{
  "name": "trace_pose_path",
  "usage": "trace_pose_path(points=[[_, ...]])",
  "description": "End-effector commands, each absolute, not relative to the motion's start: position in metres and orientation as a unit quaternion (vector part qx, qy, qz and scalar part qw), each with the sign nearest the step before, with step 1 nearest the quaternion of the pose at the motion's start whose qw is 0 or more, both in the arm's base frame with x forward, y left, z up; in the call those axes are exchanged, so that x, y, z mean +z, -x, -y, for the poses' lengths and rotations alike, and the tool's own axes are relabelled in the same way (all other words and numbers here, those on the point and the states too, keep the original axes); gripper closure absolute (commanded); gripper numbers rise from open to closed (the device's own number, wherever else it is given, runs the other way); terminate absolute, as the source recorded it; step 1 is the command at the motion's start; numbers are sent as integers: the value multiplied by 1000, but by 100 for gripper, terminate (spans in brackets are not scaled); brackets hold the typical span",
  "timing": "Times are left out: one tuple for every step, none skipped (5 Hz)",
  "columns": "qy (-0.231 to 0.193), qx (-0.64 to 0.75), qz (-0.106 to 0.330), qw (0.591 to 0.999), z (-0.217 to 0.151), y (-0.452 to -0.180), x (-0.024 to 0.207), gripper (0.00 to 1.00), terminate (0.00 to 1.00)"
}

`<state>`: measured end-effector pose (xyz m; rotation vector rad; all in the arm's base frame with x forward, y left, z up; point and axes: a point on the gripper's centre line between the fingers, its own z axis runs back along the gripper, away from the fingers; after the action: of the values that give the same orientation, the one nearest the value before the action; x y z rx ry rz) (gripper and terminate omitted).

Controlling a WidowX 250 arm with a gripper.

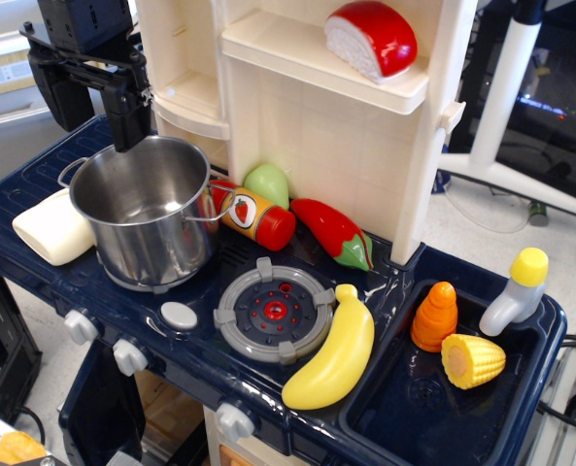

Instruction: Put banana in pot or pan

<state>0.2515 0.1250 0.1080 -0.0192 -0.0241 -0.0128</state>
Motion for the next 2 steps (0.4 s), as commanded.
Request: trace_pose_path(points=[[10, -6, 12, 1000, -125, -252, 108, 0, 0], [-24, 2, 2, 1000, -97, -238, 125, 0, 0]])
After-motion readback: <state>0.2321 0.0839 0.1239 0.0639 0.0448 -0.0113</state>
